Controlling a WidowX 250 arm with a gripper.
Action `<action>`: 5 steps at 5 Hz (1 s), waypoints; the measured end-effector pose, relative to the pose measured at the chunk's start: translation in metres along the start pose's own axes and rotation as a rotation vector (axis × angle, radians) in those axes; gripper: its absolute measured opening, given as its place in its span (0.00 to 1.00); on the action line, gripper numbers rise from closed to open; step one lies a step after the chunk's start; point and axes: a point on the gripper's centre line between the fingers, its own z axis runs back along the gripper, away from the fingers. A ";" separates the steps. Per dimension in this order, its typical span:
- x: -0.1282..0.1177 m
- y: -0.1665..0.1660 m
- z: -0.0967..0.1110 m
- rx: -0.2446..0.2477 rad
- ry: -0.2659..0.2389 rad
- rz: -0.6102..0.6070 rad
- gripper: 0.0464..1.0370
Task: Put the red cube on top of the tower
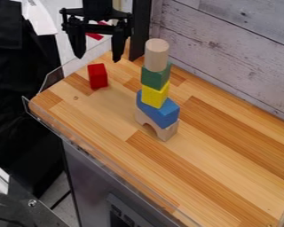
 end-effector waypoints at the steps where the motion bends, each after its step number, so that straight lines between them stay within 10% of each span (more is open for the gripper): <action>1: -0.003 0.000 -0.012 0.003 0.041 0.001 0.96; 5: 0.007 0.011 -0.029 -0.009 -0.018 0.251 0.96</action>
